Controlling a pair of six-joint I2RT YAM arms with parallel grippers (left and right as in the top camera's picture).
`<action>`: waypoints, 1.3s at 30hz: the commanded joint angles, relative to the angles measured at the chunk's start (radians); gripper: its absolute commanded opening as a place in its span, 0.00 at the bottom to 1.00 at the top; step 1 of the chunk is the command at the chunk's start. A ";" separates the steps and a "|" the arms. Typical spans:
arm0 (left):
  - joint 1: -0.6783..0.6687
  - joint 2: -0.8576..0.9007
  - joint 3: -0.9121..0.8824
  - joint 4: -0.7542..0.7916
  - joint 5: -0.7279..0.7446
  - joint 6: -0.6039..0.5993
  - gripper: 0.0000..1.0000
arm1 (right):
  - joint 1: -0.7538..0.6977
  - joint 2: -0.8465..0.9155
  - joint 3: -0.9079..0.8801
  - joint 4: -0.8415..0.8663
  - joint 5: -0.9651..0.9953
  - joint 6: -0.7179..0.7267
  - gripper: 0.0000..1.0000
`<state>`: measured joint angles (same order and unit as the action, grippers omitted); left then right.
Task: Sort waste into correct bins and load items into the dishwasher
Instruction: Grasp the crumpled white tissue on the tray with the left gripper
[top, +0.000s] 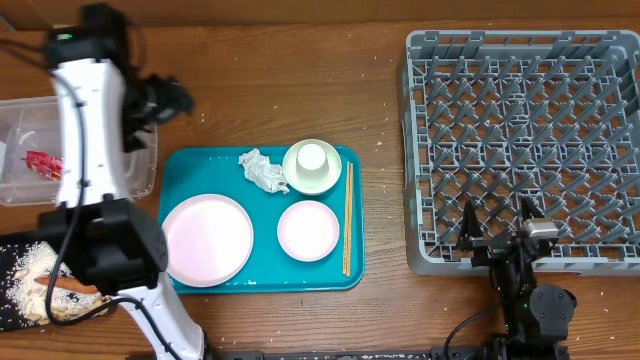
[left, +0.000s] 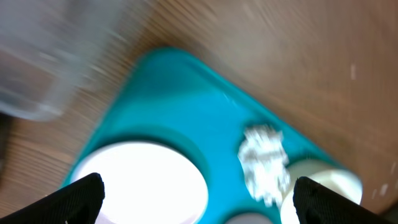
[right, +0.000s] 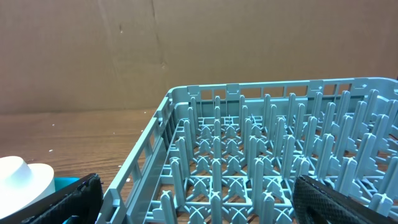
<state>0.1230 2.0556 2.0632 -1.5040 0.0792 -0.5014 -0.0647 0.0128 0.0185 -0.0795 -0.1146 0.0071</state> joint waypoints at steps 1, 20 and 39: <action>-0.082 -0.026 -0.078 0.008 0.030 -0.036 0.98 | 0.004 -0.010 -0.010 0.005 0.009 0.005 1.00; -0.287 -0.025 -0.525 0.408 0.086 -0.282 0.80 | 0.004 -0.010 -0.010 0.005 0.009 0.005 1.00; -0.256 -0.025 -0.470 0.344 0.042 -0.241 0.04 | 0.004 -0.010 -0.010 0.005 0.009 0.005 1.00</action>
<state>-0.1551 2.0556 1.5089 -1.1267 0.1413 -0.7769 -0.0647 0.0128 0.0185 -0.0788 -0.1154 0.0071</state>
